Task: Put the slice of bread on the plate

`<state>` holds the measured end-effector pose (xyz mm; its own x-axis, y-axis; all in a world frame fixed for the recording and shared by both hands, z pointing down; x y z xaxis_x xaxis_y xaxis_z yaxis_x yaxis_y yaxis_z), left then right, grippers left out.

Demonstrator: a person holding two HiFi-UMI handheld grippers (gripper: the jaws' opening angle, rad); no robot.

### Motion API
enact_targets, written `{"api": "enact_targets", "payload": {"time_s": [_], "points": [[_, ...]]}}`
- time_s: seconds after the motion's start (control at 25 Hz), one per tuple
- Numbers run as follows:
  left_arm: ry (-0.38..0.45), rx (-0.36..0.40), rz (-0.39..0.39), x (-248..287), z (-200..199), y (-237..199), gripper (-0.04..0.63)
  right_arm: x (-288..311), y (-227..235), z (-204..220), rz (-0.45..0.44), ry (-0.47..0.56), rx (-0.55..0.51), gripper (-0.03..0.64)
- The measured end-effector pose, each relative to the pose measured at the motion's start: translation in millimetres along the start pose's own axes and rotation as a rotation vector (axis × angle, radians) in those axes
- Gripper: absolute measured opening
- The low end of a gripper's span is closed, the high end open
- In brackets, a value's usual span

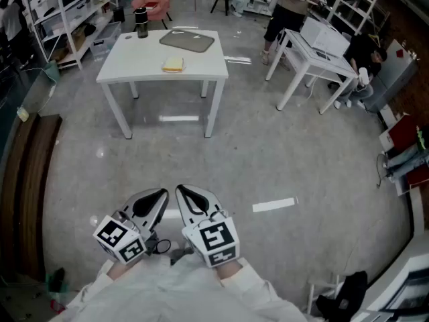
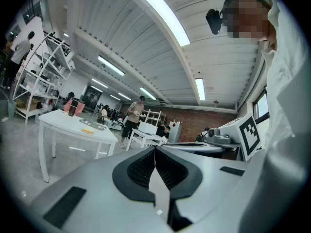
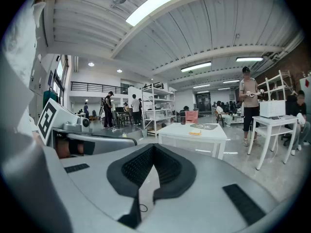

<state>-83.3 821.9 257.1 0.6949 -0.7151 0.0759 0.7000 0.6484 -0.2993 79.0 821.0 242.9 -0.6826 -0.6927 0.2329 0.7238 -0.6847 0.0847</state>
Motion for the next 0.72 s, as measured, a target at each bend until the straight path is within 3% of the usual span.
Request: {"api": "enact_targets", "payload": {"time_s": [0.72], "points": [[0.004, 0.0, -0.015, 18.9, -3.9, -7.4, 0.009, 8.6, 23.2, -8.4, 0.003, 0.04, 0.019, 0.015]]}}
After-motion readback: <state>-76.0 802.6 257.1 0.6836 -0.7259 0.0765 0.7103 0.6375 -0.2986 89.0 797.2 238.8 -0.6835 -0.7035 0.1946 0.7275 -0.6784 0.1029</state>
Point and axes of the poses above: the fingertips, and each gripper's own axes: x forward along the fingers, y to its right, z out of its underside, the point moved 10 cm from there along -x, backward along the fingers, and after that the axes turned 6 degrees about -z, right-handed, at the moved point
